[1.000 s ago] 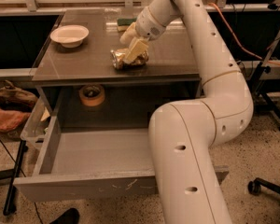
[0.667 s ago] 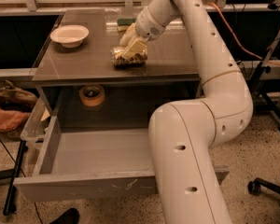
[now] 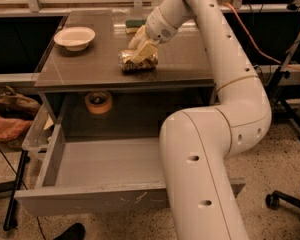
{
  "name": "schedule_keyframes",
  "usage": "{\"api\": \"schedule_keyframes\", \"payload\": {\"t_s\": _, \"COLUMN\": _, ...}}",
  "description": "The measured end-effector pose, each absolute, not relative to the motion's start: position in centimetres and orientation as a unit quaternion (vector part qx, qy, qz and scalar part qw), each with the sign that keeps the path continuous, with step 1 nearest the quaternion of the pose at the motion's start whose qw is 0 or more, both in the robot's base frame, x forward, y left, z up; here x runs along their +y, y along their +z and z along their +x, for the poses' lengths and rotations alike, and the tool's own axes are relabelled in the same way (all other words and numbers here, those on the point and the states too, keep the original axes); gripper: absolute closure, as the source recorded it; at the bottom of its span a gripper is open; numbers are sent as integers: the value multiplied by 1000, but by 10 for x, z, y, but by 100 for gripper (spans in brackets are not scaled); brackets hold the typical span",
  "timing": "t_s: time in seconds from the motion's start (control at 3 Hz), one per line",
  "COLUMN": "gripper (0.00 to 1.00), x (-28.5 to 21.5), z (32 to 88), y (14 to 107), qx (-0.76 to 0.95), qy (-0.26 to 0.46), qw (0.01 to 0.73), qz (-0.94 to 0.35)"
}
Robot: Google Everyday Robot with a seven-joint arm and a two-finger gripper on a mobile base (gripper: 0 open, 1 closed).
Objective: Place orange can into top drawer
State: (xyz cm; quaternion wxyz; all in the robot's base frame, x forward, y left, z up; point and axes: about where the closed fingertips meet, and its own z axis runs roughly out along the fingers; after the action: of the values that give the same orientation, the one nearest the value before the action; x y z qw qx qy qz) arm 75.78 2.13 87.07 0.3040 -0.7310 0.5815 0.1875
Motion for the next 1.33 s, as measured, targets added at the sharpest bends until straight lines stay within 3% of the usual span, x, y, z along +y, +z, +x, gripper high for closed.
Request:
{"api": "schedule_keyframes", "payload": {"t_s": 0.33, "gripper": 100, "x": 17, "z": 767, "y": 866, "qx": 585, "qy": 179, "qw": 314, "qz": -726}}
{"api": "schedule_keyframes", "payload": {"t_s": 0.67, "gripper": 100, "x": 9, "z": 731, "y": 888, "qx": 606, "qy": 182, "qw": 292, "qz": -717}}
{"api": "schedule_keyframes", "payload": {"t_s": 1.33, "gripper": 100, "x": 6, "z": 719, "y": 893, "qx": 612, "qy": 187, "qw": 289, "qz": -712}}
